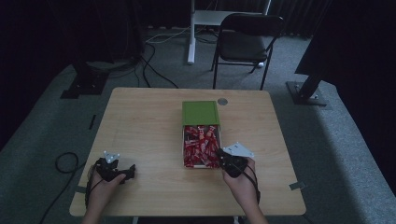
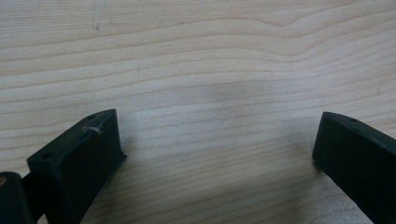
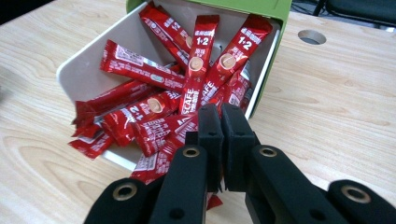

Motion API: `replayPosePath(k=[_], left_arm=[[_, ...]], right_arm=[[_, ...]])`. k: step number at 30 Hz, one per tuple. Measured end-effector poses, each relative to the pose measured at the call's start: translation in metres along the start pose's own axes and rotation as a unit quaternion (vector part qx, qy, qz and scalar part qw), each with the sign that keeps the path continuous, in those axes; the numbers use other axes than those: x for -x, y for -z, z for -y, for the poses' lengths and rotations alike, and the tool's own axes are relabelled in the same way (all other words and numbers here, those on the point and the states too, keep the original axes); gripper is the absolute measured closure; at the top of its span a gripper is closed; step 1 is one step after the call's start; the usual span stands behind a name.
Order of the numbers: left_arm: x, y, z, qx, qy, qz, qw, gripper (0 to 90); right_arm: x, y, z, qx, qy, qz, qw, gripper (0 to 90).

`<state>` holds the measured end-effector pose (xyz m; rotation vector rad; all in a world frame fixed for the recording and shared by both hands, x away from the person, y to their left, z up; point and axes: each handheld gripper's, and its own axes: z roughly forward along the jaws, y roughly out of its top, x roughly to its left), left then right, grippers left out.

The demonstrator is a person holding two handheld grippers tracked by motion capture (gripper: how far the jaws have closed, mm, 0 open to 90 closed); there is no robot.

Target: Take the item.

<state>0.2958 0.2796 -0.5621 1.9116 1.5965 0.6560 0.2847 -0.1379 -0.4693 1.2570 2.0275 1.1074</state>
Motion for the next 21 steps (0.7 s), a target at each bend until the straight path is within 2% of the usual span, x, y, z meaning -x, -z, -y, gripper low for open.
replayPosePath(k=[7,18,21], left_arm=[[0.000,0.000,0.000,0.000,0.000,0.000,1.0000,1.8],[0.000,0.000,0.000,0.000,0.000,-0.001,1.0000,1.8],[0.000,0.000,0.000,0.000,0.001,-0.001,1.0000,1.8]], right_arm=[[0.005,0.020,-0.003,0.020,-0.022,-0.012,0.9995,88.2],[0.005,0.044,-0.006,0.041,-0.026,-0.033,0.9983,88.3],[0.003,0.052,-0.011,0.054,-0.019,-0.038,0.9976,88.3]])
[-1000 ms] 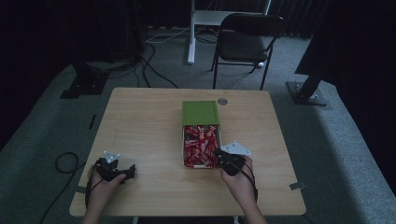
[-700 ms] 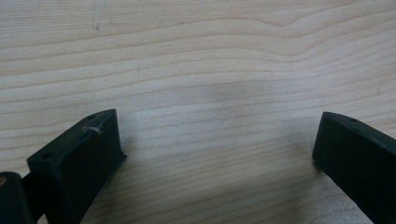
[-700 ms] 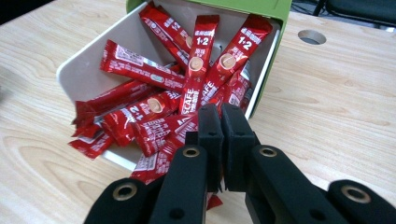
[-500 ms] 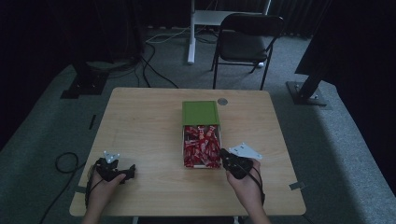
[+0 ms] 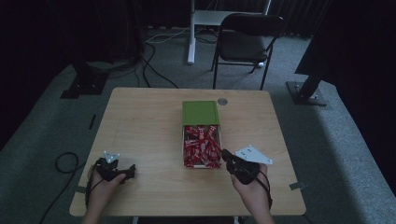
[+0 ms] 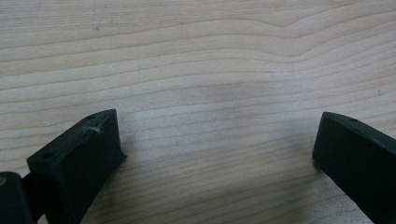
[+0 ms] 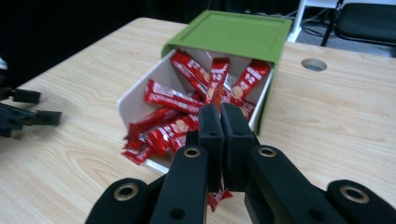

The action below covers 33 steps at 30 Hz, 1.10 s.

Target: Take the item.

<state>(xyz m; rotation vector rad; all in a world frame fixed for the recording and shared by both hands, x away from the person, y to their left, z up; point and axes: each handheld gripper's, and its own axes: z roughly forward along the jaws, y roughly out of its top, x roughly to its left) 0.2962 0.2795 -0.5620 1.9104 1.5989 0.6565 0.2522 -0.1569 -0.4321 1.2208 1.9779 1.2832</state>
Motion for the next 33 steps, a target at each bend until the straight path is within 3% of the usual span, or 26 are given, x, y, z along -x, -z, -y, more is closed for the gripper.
replayPosePath(k=[12,23,33], left_arm=[[0.000,0.000,0.000,0.000,0.000,0.000,1.0000,1.8],[0.000,0.000,0.000,0.001,0.000,0.000,1.0000,1.8],[0.000,0.000,0.000,0.001,0.000,0.000,1.0000,1.8]], right_arm=[[0.004,0.011,-0.020,0.030,-0.011,-0.015,0.9994,88.3],[0.018,0.014,-0.029,0.052,-0.028,-0.006,0.9983,88.3],[0.047,0.022,-0.031,0.070,-0.047,0.032,0.9959,88.3]])
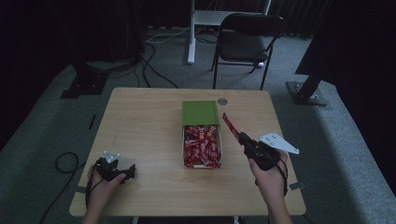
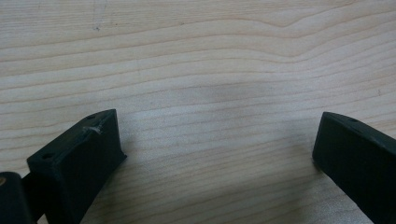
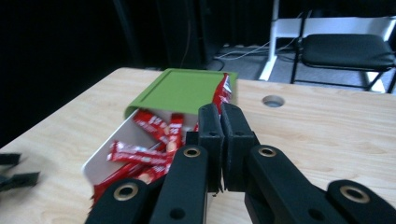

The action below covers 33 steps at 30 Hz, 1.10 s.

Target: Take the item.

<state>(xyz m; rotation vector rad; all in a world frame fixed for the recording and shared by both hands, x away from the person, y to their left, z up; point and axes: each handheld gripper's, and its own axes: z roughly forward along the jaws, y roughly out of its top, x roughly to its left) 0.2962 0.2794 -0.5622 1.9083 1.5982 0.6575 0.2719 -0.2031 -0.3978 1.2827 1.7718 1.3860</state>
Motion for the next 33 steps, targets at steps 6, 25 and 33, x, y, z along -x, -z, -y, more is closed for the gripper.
replayPosePath(k=[6,25,33], left_arm=[[0.000,0.000,0.000,0.000,0.000,0.000,1.0000,1.8],[0.000,0.000,0.000,-0.001,0.000,0.000,1.0000,1.9],[0.000,0.000,0.000,-0.001,0.000,0.000,1.0000,1.8]], right_arm=[[0.015,0.003,0.002,0.004,-0.010,0.017,0.9998,88.3],[0.046,0.001,0.027,0.002,-0.019,0.057,0.9982,88.2],[0.061,-0.003,0.044,0.002,-0.029,0.075,0.9967,88.1]])
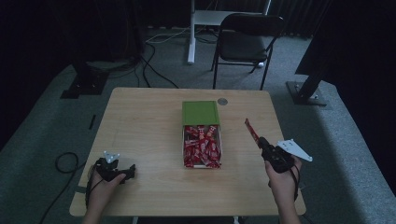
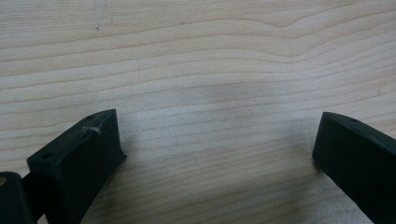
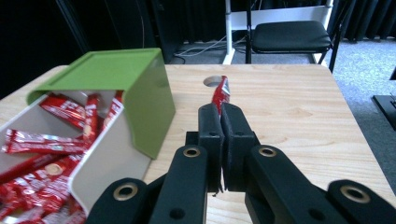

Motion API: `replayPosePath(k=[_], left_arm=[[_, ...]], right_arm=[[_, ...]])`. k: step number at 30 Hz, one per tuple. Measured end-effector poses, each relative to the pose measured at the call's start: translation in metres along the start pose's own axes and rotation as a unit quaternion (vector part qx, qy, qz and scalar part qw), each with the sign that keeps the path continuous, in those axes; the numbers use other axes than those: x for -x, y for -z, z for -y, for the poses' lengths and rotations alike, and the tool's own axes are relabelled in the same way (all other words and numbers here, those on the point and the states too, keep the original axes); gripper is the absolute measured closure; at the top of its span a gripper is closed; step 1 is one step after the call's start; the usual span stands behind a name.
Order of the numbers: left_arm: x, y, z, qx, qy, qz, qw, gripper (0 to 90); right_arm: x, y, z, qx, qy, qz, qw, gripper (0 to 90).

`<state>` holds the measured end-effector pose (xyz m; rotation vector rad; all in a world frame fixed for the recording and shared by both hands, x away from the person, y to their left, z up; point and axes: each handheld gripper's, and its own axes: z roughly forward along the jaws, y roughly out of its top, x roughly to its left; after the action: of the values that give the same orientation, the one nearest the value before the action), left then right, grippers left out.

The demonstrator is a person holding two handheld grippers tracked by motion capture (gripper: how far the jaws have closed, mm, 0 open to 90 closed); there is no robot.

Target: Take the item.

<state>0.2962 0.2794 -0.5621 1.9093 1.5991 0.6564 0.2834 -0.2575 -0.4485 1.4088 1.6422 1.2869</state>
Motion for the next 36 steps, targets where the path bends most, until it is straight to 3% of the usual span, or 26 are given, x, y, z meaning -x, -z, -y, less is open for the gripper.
replayPosePath(k=[6,15,28,36], left_arm=[[0.000,0.000,0.000,0.000,0.000,0.000,1.0000,1.8],[0.000,0.000,0.000,0.001,0.002,0.000,1.0000,1.9],[0.000,0.000,0.000,0.001,0.002,0.000,1.0000,1.8],[0.000,0.000,0.000,0.001,0.002,0.000,1.0000,1.8]], right_arm=[[0.010,-0.009,0.016,-0.020,0.003,0.024,0.9995,88.1],[0.033,-0.029,0.048,-0.059,-0.025,0.050,0.9967,88.1],[0.043,-0.041,0.070,-0.077,-0.040,0.068,0.9939,88.1],[0.050,-0.053,0.084,-0.109,-0.046,0.074,0.9902,88.1]])
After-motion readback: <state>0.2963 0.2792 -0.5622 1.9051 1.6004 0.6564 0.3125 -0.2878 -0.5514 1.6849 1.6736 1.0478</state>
